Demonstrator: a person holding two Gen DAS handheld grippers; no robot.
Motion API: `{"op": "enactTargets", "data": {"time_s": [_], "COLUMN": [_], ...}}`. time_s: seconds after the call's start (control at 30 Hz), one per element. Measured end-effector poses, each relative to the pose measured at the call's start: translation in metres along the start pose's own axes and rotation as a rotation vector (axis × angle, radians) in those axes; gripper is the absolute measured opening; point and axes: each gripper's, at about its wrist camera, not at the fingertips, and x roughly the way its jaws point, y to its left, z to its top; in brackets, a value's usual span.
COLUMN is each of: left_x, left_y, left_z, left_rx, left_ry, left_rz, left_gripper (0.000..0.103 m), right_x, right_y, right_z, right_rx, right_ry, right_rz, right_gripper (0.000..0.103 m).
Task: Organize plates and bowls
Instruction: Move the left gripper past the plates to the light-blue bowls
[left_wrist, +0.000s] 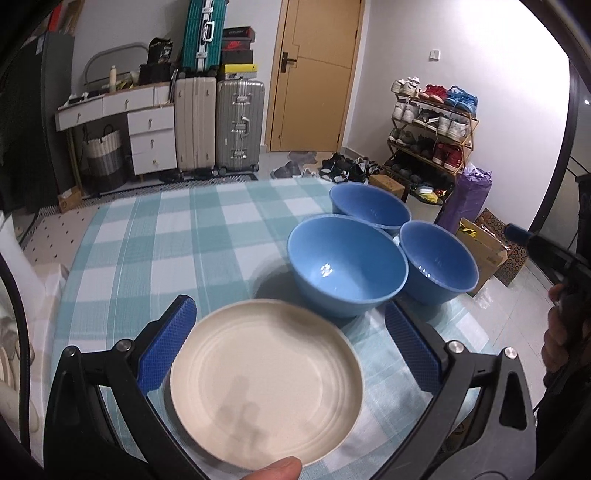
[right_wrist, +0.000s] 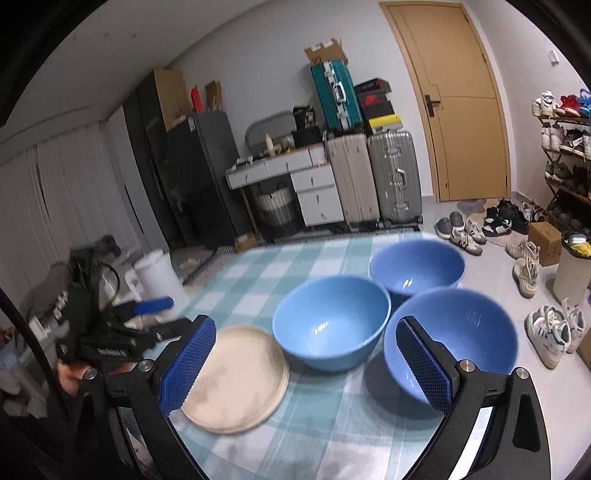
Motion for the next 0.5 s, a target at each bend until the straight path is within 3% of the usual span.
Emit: {"op": "enactTargets", "data": {"time_s": [0.3, 0.5], "left_x": [-0.002, 0.013], "left_y": [-0.023, -0.033], "left_z": [0.045, 0.07], "left_rx": [0.01, 0.015], "left_ry": [-0.04, -0.03], "left_rz": [-0.015, -0.029], "left_gripper": [0.102, 0.102], "right_x": [-0.034, -0.038], "right_y": [-0.018, -0.038], "right_z": [0.039, 0.05], "right_rx": [0.017, 0.04], "right_ry": [-0.09, -0.079], "right_rz": [-0.06, -0.094], "right_gripper": [0.101, 0.101]}}
